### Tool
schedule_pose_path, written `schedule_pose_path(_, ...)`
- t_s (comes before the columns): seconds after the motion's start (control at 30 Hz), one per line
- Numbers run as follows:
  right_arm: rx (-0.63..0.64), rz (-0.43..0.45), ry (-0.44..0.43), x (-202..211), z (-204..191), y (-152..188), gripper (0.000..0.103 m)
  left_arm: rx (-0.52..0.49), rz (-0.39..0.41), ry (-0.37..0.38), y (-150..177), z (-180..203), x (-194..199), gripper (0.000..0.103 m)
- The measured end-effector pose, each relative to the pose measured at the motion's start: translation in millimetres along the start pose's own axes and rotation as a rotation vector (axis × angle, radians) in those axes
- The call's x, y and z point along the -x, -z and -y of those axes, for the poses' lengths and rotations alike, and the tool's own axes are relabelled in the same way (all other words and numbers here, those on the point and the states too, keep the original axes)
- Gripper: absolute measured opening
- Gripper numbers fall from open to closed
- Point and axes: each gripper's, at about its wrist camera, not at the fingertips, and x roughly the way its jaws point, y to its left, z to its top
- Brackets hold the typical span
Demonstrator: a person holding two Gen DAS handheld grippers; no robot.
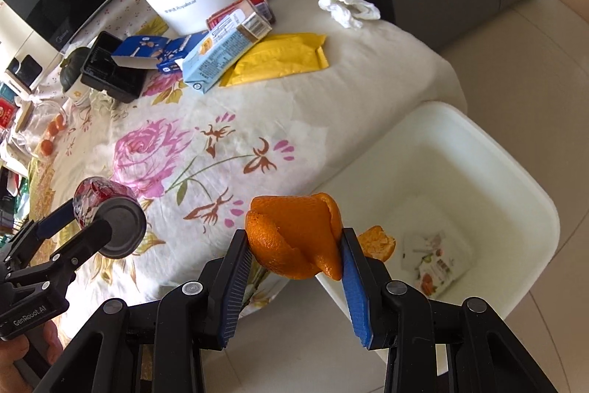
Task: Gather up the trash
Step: 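Carry the peel and red can over the bin and open both tools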
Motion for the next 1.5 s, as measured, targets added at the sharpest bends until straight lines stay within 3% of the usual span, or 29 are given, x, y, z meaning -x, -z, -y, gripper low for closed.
schedule_pose_path(0.23,-0.016,0.008,0.101,6.3,33.9,7.9,0.043,-0.072,0.003,0.060,0.5,48.1,-17.0,0.090)
schedule_pose_path(0.67,-0.089,-0.018,0.169,14.9,100.3,28.2,0.043,-0.218,-0.032,0.151,16.1,121.7,-64.0,0.090)
schedule_pose_path(0.97,-0.108,-0.026,0.184,16.1,115.1,32.6,0.043,-0.278,-0.038,0.122,25.1,136.4,-93.0,0.089)
schedule_pose_path(1.13,-0.107,-0.031,0.189,13.0,115.1,31.4,0.043,-0.300,0.001,0.116,22.5,136.8,-93.5,0.089)
schedule_pose_path(1.5,-0.098,-0.035,0.197,11.3,111.3,30.8,0.044,-0.239,0.038,-0.043,11.9,108.7,-72.1,0.098)
